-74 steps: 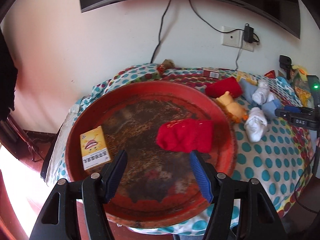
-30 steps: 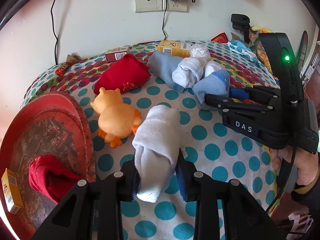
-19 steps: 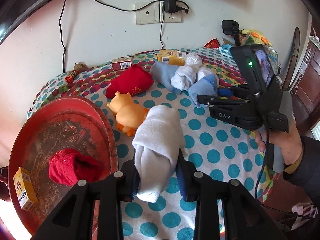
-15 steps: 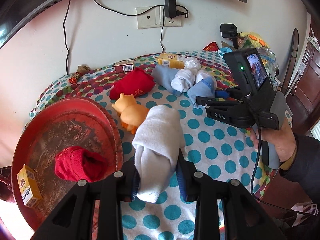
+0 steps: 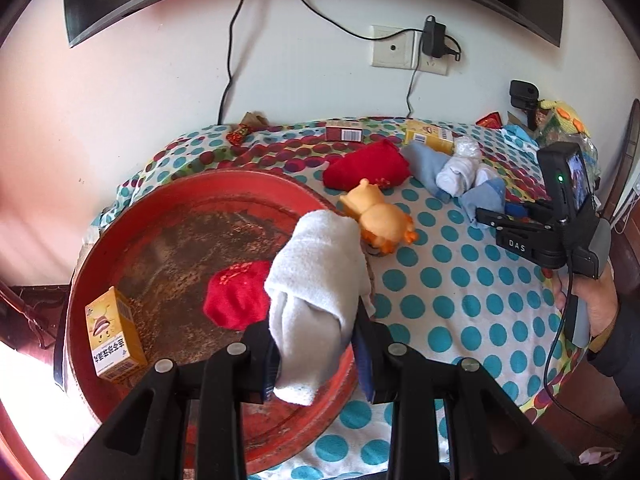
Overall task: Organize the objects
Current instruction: 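Carry the white sock into the red tray and open the left gripper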
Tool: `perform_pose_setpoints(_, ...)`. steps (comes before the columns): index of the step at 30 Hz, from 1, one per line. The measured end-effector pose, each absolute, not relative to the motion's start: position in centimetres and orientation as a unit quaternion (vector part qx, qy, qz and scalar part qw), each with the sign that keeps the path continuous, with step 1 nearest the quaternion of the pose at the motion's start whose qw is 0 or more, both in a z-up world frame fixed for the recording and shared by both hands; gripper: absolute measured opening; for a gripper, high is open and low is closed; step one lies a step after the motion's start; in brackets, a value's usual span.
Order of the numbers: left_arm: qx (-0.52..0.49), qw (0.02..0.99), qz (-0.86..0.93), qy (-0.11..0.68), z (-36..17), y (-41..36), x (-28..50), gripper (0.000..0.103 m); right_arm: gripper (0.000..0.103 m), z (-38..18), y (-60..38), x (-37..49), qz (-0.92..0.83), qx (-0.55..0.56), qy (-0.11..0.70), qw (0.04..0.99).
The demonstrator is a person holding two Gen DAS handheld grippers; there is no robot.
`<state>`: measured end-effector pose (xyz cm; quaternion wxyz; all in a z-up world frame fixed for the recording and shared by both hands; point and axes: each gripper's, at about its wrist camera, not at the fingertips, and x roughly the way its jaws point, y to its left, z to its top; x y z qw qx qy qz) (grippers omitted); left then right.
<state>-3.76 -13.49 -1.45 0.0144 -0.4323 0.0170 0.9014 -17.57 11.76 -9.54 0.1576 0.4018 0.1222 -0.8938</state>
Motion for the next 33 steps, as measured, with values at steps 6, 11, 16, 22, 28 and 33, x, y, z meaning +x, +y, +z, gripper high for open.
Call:
perform_pose_setpoints(6, -0.426, -0.021, 0.904, 0.001, -1.1, -16.5, -3.7, 0.032, 0.032, -9.4, 11.9, -17.6, -0.896, 0.4, 0.123, 0.148)
perform_pose_setpoints(11, -0.431, -0.047, 0.901, -0.007, -1.7, -18.8, -4.0, 0.032, 0.032, -9.5, 11.7, -17.7, -0.896, 0.4, 0.127, 0.145)
perform_pose_setpoints(16, -0.44, -0.069, 0.895, -0.029, -2.8, -21.4, -4.5, 0.032, 0.032, -9.6, 11.5, -17.6, -0.896, 0.4, 0.132, 0.142)
perform_pose_setpoints(22, -0.443, -0.088, 0.892, -0.017, -3.4, -24.2, -6.4, 0.032, 0.032, -9.6, 11.5, -17.7, -0.895, 0.401, 0.131, 0.144)
perform_pose_setpoints(28, -0.457, -0.101, 0.883, -0.038, -3.7, -28.3, -9.2, 0.032, 0.033, -9.7, 11.5, -17.7, -0.895, 0.402, 0.13, 0.144)
perform_pose_setpoints(33, -0.473, -0.128, 0.87, -0.049, -4.4, -31.4, -10.7, 0.032, 0.033, -9.7, 11.5, -17.7, -0.895, 0.402, 0.131, 0.144)
